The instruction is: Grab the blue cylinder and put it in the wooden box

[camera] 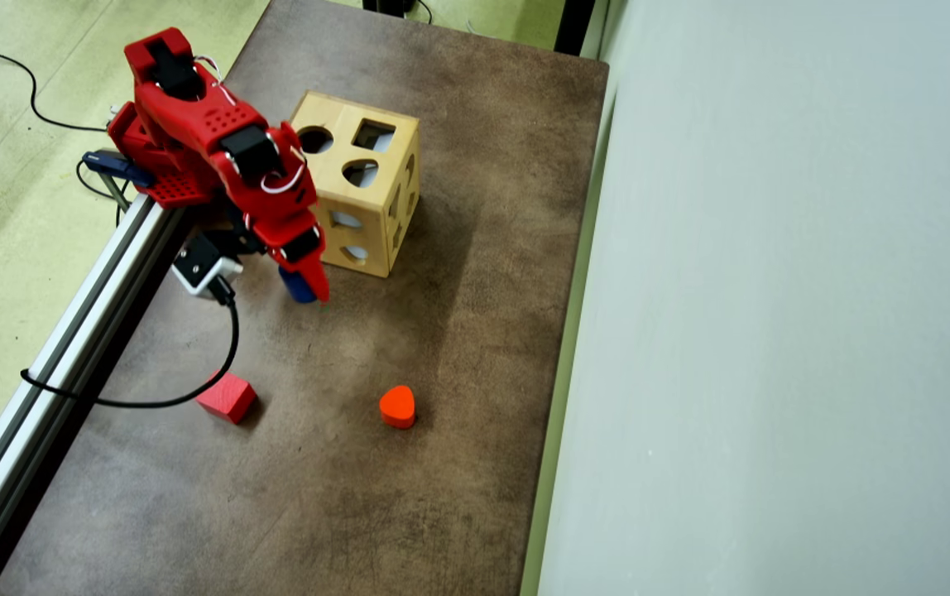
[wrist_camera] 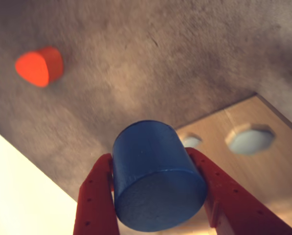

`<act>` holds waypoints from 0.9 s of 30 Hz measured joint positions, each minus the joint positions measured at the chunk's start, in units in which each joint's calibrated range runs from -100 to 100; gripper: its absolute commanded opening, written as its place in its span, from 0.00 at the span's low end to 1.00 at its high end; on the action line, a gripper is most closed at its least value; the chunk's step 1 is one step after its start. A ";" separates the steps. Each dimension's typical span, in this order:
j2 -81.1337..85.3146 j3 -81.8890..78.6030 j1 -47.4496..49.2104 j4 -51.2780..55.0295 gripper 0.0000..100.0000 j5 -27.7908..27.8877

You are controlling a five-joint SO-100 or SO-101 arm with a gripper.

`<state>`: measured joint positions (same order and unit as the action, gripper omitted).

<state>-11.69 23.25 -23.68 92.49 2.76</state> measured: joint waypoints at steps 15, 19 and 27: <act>14.83 -3.43 9.63 4.68 0.22 0.00; 19.24 -8.31 12.94 4.68 0.22 0.00; 27.46 -17.34 17.39 4.84 0.23 0.00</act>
<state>15.76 5.91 -6.29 97.34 2.76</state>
